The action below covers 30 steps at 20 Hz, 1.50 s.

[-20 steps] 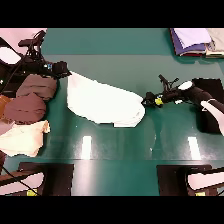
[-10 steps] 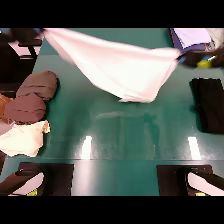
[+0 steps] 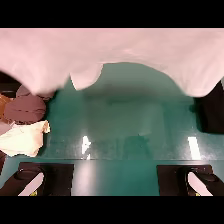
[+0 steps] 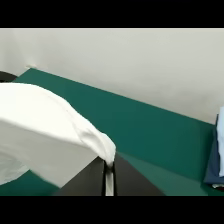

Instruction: Fold the shirts.

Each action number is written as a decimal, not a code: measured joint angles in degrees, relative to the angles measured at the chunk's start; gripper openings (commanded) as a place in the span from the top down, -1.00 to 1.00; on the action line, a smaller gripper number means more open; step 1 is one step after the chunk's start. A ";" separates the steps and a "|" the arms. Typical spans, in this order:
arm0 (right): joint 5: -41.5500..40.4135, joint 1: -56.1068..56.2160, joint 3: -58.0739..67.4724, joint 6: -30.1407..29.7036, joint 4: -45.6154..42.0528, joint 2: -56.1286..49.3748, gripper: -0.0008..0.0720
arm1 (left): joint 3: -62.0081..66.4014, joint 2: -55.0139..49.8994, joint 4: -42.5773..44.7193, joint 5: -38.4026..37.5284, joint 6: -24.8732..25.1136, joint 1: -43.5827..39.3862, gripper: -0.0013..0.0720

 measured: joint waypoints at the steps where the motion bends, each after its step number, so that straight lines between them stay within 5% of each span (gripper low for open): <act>1: 1.03 -0.02 2.05 0.61 -1.07 0.02 0.93 | 0.83 0.26 -0.09 -0.26 -0.17 0.00 0.90; 6: 7.30 0.07 5.38 4.98 -3.17 -4.55 0.93 | -1.86 -0.22 3.98 -1.70 -0.98 -0.04 0.90; 14: 10.38 6.29 -10.91 6.93 -4.46 -23.96 0.93 | -24.74 -15.10 11.37 -7.08 -2.82 -0.04 0.90; 23: 2.82 7.30 -5.31 5.68 -3.91 -49.55 0.90 | -29.51 -39.95 10.93 7.89 0.85 -0.04 0.89; 24: 2.78 7.30 -3.17 5.66 -3.87 -51.34 0.43 | -28.89 -41.20 10.91 9.25 0.92 -0.04 0.52; 25: 2.56 7.30 -1.31 5.64 -3.93 -52.68 -0.15 | -28.37 -42.05 10.93 10.32 1.07 -0.04 -0.29; 26: 2.43 7.28 0.50 5.57 -4.13 -53.83 -0.17 | -28.02 -42.66 10.99 10.80 1.07 0.04 -0.54; 30: 3.65 6.86 3.56 5.57 -3.93 -54.16 -0.15 | -26.56 -42.84 10.91 6.40 0.85 1.73 -0.52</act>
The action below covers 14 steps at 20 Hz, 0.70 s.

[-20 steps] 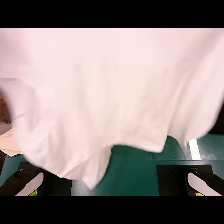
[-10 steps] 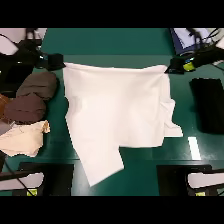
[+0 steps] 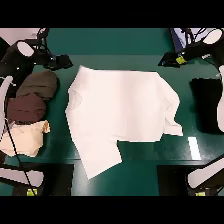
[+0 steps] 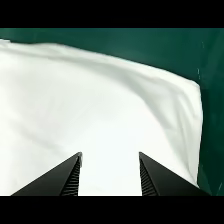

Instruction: Fold the shirts.

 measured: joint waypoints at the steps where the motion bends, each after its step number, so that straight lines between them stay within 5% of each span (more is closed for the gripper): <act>1: 0.61 -0.44 -0.76 0.00 0.00 1.16 -0.14 | 0.13 0.66 0.09 -2.47 -0.02 0.81 -0.52; 7: 3.61 -3.72 -17.22 -0.59 0.07 14.67 -0.14 | -15.76 13.88 1.33 -13.55 -1.14 2.19 -0.52; 14: 1.33 -4.17 -33.70 -1.40 0.94 29.55 -0.14 | -51.98 35.56 0.55 -12.66 -8.41 -1.73 -0.52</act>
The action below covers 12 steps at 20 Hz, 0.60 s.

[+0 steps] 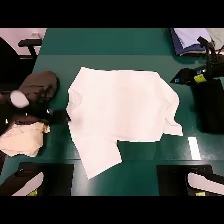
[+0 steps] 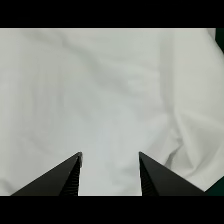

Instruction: Fold the shirts.

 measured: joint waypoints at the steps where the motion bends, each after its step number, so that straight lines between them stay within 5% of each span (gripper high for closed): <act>1: -0.48 0.11 -0.96 -0.04 0.20 1.29 -0.14 | -3.63 2.03 -0.59 0.48 -0.92 -0.90 -0.52; 9: -1.27 0.46 -3.32 -0.13 0.66 4.85 -0.14 | -15.47 6.99 -7.74 6.56 -4.00 -7.13 -0.40; 11: -1.27 0.46 -3.39 -0.13 0.66 5.01 -0.14 | -16.31 7.06 -7.87 7.58 -4.35 -7.58 0.70; 12: -1.11 0.44 -3.43 -0.13 0.66 5.03 -0.14 | -16.39 7.08 -7.98 7.96 -4.35 -7.72 0.89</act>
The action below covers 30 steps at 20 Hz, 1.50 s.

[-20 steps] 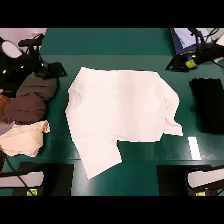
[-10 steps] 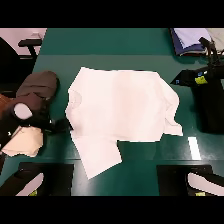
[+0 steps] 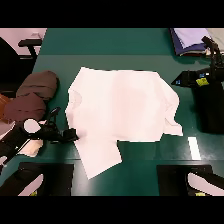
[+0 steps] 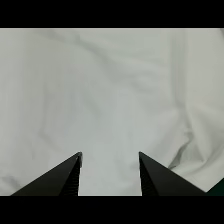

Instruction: Fold the shirts.

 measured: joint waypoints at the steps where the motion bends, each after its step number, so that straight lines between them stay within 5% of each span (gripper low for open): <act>1: 0.61 -0.26 -0.07 0.00 0.02 0.07 -0.14 | 0.09 0.07 -0.57 0.50 -0.04 -0.09 0.89; 19: 3.32 -33.79 -39.65 -5.92 0.00 0.44 -0.13 | 13.05 0.15 -2.43 1.49 2.56 -0.31 0.89; 25: -1.86 -27.96 -41.05 -6.71 0.35 -0.11 0.92 | 13.14 0.17 -2.62 1.51 2.60 -0.31 0.90; 30: -6.10 -23.78 -39.41 -6.86 -1.03 6.45 0.93 | 15.65 0.15 -2.60 0.61 2.60 -0.31 0.90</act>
